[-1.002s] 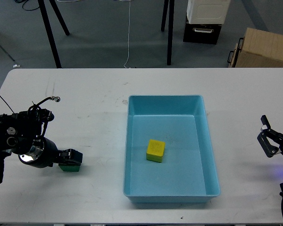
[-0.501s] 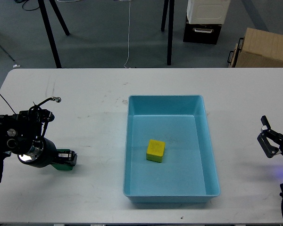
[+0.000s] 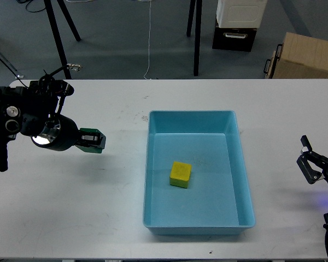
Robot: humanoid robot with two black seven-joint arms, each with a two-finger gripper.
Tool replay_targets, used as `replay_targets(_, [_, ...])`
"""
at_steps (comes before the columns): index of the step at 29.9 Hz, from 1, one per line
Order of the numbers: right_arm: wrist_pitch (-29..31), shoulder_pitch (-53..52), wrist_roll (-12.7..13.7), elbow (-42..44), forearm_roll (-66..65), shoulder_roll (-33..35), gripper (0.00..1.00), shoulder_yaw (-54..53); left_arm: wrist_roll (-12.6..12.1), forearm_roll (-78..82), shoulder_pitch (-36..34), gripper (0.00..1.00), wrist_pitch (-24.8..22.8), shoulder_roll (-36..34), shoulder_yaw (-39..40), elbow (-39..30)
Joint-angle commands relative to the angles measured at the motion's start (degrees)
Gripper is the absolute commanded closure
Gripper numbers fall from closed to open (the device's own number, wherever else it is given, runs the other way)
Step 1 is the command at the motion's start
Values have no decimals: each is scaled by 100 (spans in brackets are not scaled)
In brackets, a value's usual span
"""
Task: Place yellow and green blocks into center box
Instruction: 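Carry the green cube with the left gripper into the tray and release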
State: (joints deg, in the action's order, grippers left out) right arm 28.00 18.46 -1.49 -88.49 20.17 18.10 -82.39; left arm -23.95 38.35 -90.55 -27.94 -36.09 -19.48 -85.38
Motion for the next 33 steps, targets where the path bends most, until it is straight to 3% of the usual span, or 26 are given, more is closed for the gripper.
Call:
replay_targets(1, [0,0,0,-1,-5,26,0,-31,4,-293,-402,100,-6,601,-30,12])
replay_targets(8, [0,52,0,-1,-5,53,0,-75,31,-372,-604,100,-6,1656,-56,109])
replay_targets(16, [0,140,0,-10,-5,62,0,-172,66,-513,-552,100,-6,2984,-161,679])
replay_targets(20, [0,219,0,-10,-5,62,0,-260,75,-522,-394,92,-6,3432,-223,1031])
replay_targets(26, [0,237,0,-10,-5,132,0,-277,84,-513,-34,73,-6,3583,-232,1287])
replay_targets(29, [0,237,0,-10,-5,141,0,-277,171,-513,-24,46,-6,3556,-241,1305])
replay_targets(33, [0,237,0,-10,-5,132,0,-269,329,-531,-24,26,-6,3547,-241,1305])
